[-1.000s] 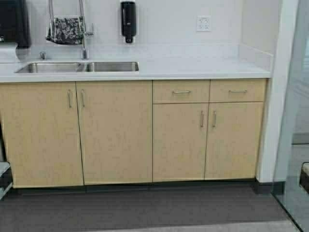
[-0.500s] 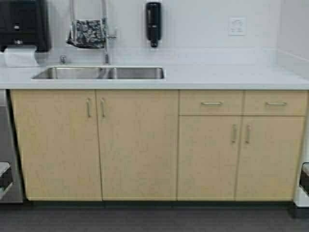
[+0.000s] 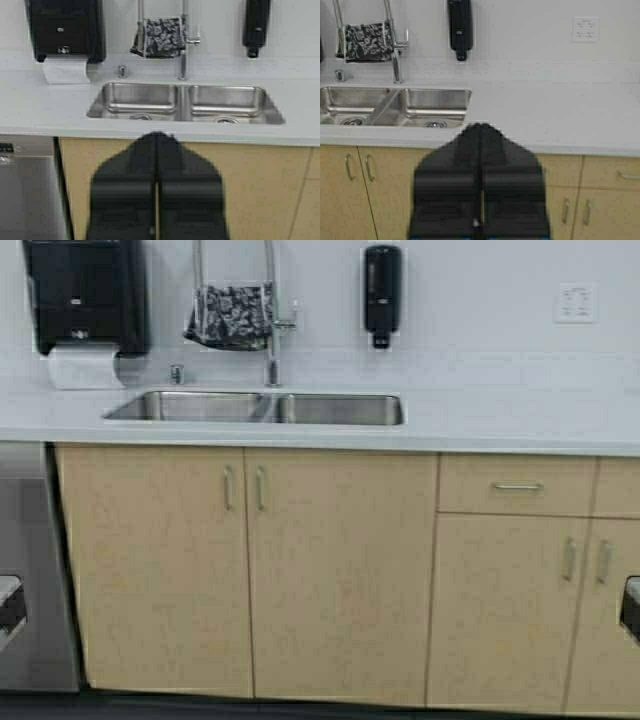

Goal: Get the cloth and wipe up the spill under the wine glass

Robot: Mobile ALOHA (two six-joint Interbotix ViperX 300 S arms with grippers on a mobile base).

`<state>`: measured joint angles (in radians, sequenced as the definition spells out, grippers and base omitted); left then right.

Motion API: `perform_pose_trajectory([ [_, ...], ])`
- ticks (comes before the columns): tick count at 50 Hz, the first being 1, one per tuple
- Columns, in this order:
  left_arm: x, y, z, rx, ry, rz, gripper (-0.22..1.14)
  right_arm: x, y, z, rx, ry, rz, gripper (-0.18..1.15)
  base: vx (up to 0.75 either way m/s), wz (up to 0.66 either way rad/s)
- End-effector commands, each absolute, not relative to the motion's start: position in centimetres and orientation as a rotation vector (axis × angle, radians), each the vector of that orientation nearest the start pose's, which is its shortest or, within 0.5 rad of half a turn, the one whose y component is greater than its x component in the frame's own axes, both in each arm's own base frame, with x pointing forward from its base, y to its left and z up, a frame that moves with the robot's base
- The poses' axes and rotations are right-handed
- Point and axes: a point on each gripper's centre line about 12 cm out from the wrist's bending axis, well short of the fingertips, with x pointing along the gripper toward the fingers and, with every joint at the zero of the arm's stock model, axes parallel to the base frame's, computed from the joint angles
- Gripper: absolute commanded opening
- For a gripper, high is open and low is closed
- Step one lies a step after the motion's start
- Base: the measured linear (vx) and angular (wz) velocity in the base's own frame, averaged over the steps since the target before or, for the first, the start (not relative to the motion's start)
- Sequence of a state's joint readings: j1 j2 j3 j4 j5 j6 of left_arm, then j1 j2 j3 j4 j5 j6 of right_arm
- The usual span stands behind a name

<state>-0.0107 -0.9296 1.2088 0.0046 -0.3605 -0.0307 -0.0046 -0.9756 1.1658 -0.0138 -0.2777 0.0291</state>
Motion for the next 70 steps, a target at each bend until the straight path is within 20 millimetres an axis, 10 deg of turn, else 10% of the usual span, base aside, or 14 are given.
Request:
perform_pose_trajectory([
  [1, 20.2, -0.2, 28.5, -0.036, -0.096, -0.015, 0.02, 19.8, 0.0, 30.1, 0.005, -0.095, 0.001, 0.05, 0.42, 0.20],
  [70, 20.0, -0.2, 28.4, -0.055, -0.125, -0.016, 0.02, 19.4, 1.4, 30.7, 0.034, -0.125, 0.075, 0.05, 0.39, 0.15],
])
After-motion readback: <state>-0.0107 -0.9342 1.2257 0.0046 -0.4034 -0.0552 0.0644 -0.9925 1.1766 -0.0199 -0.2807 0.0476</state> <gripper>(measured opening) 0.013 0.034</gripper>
